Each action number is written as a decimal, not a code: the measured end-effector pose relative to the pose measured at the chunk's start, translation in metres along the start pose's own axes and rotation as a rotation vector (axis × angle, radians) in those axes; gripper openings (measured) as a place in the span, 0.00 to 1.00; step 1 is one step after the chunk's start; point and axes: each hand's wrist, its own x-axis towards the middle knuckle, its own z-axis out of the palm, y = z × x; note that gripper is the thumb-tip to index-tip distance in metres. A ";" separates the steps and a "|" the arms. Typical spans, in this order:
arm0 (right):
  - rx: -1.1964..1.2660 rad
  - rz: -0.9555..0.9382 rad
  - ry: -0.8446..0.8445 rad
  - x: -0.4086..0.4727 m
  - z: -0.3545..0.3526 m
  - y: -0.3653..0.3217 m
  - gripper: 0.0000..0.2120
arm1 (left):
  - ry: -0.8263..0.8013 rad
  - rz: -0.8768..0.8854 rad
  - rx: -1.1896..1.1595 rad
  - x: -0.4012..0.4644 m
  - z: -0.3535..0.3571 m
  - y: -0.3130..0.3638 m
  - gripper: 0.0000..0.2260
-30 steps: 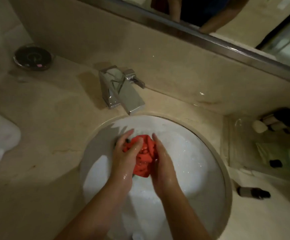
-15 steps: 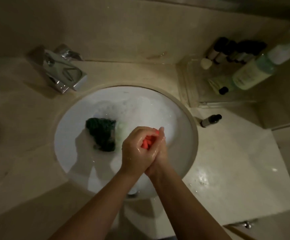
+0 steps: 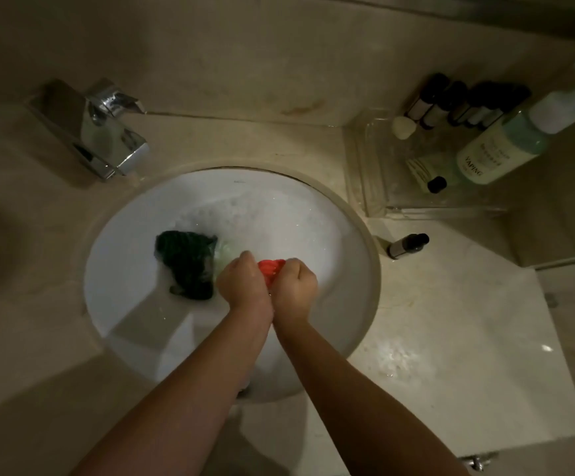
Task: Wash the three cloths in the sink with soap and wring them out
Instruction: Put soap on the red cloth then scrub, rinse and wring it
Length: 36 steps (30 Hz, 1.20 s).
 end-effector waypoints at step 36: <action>0.020 -0.123 -0.320 -0.037 -0.002 -0.017 0.16 | -0.085 0.230 -0.036 -0.018 -0.039 0.030 0.20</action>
